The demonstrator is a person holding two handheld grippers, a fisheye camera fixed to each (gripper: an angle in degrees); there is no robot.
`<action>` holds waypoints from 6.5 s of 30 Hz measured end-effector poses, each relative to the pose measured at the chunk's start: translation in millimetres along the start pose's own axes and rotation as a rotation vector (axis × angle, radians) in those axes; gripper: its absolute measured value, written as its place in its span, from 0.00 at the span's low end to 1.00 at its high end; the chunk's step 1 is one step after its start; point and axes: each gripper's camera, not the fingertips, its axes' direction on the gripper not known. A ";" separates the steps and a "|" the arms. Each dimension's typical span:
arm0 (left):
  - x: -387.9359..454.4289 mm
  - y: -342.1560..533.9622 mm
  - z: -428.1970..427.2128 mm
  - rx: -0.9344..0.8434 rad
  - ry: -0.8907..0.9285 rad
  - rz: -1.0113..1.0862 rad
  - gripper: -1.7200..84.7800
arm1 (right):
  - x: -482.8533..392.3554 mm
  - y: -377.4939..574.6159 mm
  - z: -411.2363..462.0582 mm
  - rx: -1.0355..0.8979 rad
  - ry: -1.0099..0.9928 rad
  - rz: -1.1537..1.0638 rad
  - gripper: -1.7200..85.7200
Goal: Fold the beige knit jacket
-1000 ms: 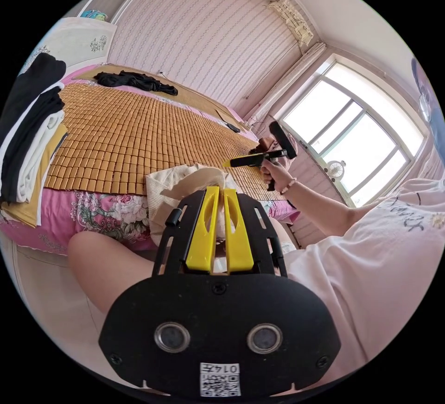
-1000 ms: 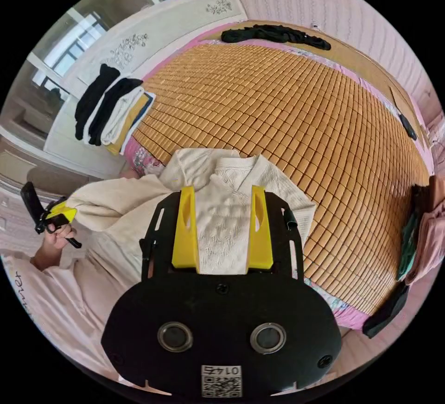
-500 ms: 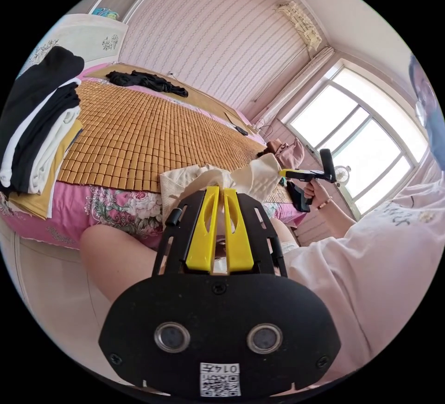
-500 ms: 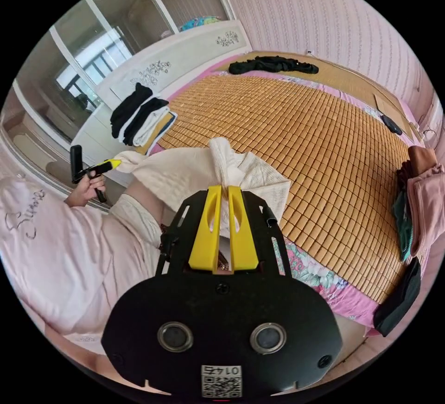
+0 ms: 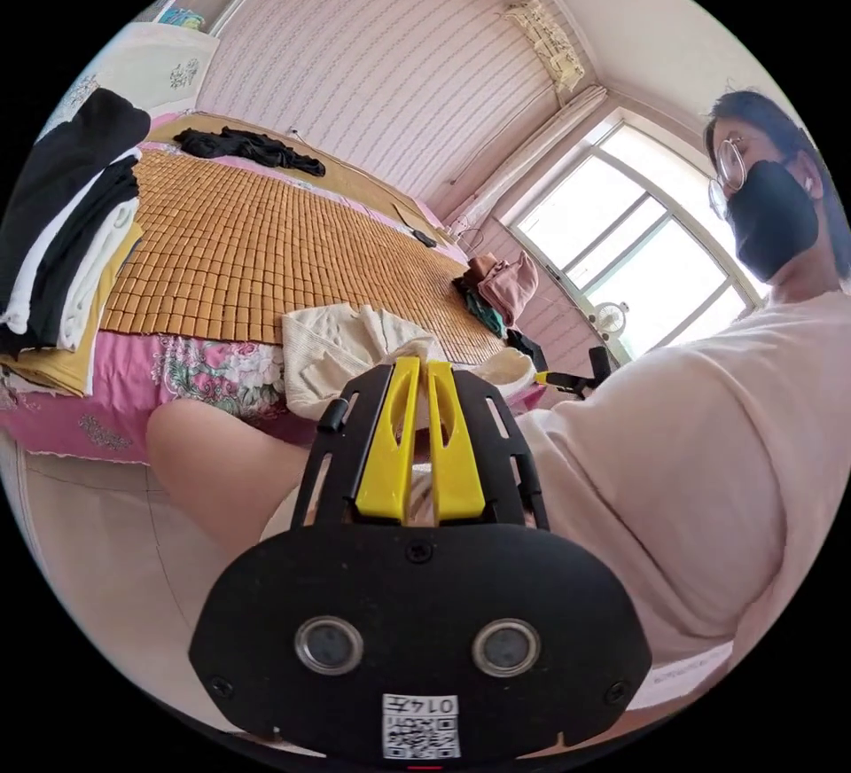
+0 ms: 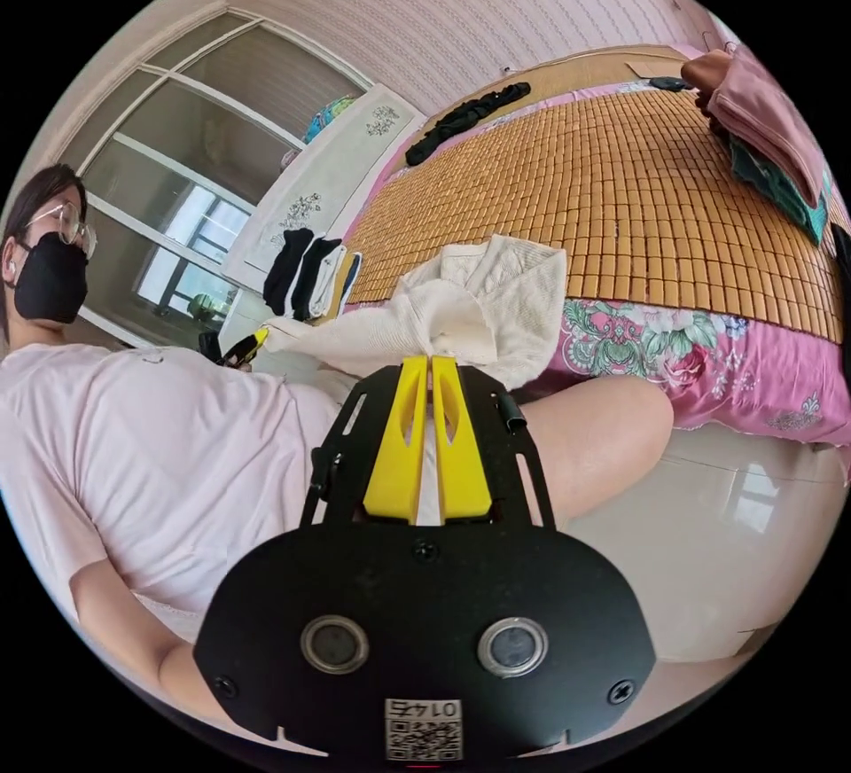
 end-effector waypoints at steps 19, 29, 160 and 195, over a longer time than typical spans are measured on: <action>162.5 -330.0 -64.9 0.496 -0.179 0.542 0.01 | -145.2 -290.3 -145.9 0.500 0.177 -0.635 0.02; 11.8 -133.5 160.2 -0.204 -0.267 0.251 0.01 | 33.0 -205.4 58.4 -0.035 0.225 -0.217 0.02; 82.5 -130.7 789.6 -0.613 -0.399 0.460 0.02 | 374.0 -192.8 -195.7 0.556 -0.009 0.066 0.11; 244.9 -68.1 917.1 -0.550 -0.477 0.833 0.02 | 470.0 -92.3 -351.1 0.873 -0.030 0.458 0.03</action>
